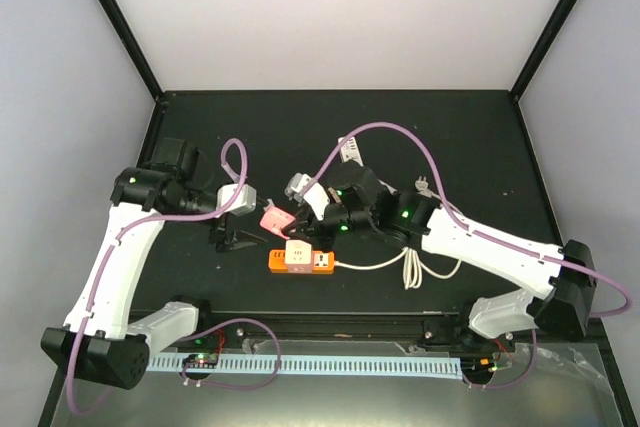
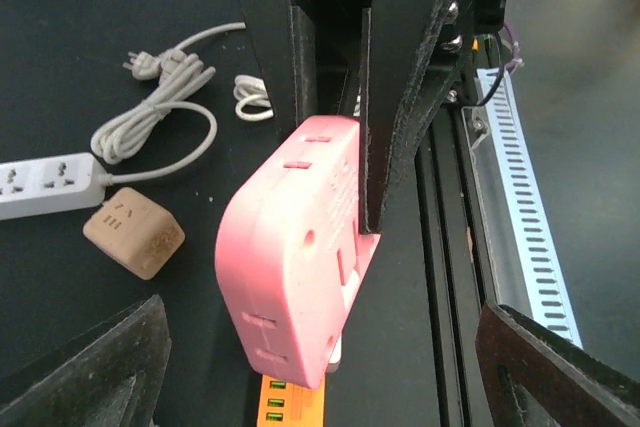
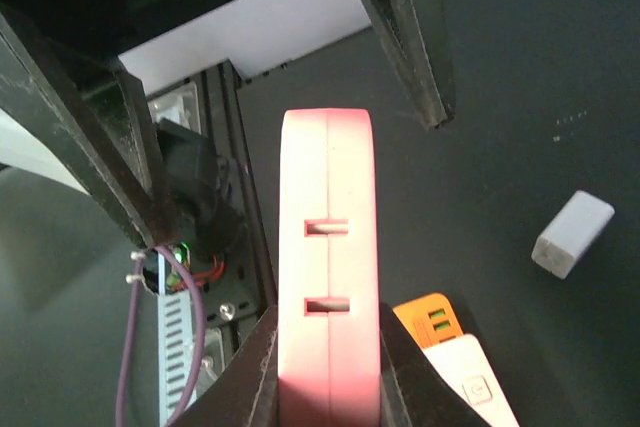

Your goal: Insert the plug

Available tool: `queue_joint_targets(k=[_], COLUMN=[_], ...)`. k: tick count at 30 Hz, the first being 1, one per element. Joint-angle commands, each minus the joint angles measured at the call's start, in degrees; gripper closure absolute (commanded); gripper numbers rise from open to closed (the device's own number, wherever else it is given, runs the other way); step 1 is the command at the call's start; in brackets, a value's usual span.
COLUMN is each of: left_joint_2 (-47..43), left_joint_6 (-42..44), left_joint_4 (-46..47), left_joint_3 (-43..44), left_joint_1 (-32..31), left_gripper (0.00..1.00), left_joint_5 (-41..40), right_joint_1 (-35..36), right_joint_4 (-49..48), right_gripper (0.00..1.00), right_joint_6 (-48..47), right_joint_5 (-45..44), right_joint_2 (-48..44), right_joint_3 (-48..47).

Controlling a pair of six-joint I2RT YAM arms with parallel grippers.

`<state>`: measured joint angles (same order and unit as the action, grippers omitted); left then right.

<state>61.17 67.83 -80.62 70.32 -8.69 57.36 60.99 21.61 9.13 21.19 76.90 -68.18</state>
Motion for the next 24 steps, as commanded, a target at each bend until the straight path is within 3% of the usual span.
queue_joint_targets(k=[1, 4, 9, 12, 13, 14, 17, 19, 21, 24], left_joint_2=[1.8, 3.9, 8.6, 11.5, 11.8, 12.7, 13.8, 13.4, 12.7, 12.6], left_joint_6=[2.6, 3.2, 6.5, 8.5, 8.0, 7.4, 5.9, 5.1, 4.7, 4.5], left_joint_4=[1.3, 0.1, -4.6, -8.2, -8.2, -8.2, -8.2, -8.3, -8.3, -8.2], left_joint_3=[-1.5, -1.4, 0.1, 1.3, 1.7, 2.0, 2.8, 3.1, 3.2, 3.0], left_joint_1=[0.3, 0.3, 0.3, 0.3, 0.3, 0.3, 0.3, 0.3, 0.3, 0.3], left_gripper=[0.16, 0.25, 0.57, 0.82, 0.93, 0.98, 0.98, 0.98, 0.98, 0.98], left_joint_5=[-0.4, 1.3, 3.4, 4.9, 5.0, 4.9, 6.1, 7.9, 10.1, 12.9], right_joint_1=[-0.2, 0.0, 0.6, 0.6, 0.6, 0.5, 0.5, 0.5, 0.5, 0.5], right_joint_4=[5.6, 7.0, 10.0, 10.7, 10.3, 9.5, 4.0, 0.3, -1.2, -2.1], right_gripper=[0.99, 0.99, 0.99, 0.99, 0.95, 0.81, 0.58, 0.5, 0.5, 0.59], right_joint_6=[-3.7, -4.5, -5.6, -5.4, -5.0, -4.6, -3.5, -3.1, -3.1, -2.9], right_joint_5=[1.3, 2.3, 1.7, 0.9, 0.3, 0.0, 1.8, 3.8, 5.5, 7.4], right_joint_2=[1.4, 2.6, 4.8, 6.0, 6.0, 5.8, 3.3, 1.9, 1.5, 1.8], right_joint_3=[-3.5, -5.1, -8.4, -9.7, -9.6, -9.3, -5.4, -2.7, -1.7, -1.4])
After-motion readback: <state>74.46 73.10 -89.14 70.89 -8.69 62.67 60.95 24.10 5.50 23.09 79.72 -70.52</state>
